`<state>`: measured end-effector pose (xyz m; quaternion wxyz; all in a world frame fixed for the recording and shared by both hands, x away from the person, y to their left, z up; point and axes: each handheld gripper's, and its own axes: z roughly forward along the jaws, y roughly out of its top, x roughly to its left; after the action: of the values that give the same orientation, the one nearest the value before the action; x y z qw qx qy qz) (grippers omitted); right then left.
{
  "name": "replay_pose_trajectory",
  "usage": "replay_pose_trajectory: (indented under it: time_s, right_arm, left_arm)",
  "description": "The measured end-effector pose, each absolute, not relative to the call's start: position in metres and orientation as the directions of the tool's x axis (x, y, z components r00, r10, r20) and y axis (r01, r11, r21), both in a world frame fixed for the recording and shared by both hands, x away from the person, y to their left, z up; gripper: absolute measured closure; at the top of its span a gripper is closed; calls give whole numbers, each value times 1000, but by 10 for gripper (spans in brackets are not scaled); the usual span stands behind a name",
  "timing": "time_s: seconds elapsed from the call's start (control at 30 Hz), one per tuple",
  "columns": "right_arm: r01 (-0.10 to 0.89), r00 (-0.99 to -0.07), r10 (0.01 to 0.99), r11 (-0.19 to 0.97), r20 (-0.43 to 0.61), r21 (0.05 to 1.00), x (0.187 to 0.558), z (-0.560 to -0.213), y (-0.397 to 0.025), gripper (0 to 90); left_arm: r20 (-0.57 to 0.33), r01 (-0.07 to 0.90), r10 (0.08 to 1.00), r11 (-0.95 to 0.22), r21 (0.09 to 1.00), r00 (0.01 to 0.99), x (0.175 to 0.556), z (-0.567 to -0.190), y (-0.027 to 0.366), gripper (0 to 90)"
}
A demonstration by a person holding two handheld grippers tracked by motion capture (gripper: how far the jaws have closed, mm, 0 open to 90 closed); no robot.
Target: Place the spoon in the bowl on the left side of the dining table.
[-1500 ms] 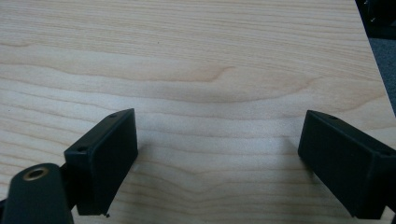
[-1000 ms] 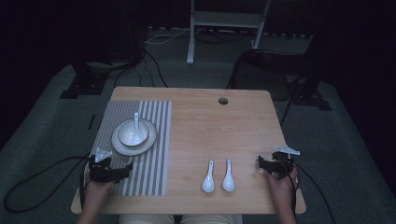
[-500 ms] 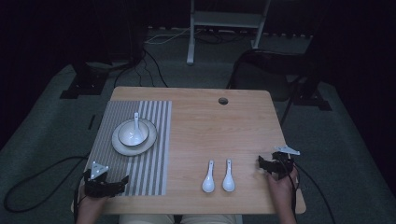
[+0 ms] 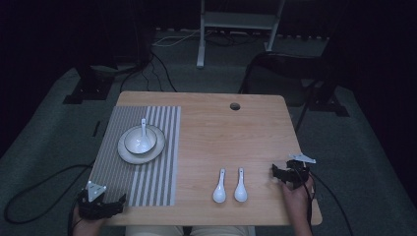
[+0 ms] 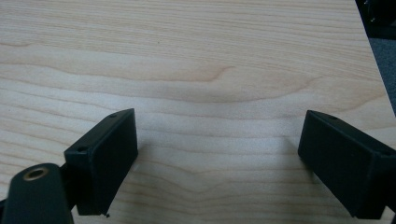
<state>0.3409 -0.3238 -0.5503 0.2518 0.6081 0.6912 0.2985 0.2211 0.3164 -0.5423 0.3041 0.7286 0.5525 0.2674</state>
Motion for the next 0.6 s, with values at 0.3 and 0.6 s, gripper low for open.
replay_pose_trajectory:
  time_s: [0.3, 0.6]
  right_arm:
    - [690, -134, 991, 83, 15, 719, 341, -550, -324, 112]
    - [690, -135, 991, 83, 15, 719, 341, -550, -324, 112]
  left_arm:
    - [64, 642, 972, -199, 740, 227, 203, -546, 330, 0]
    - [17, 656, 976, -158, 738, 216, 202, -547, 334, 0]
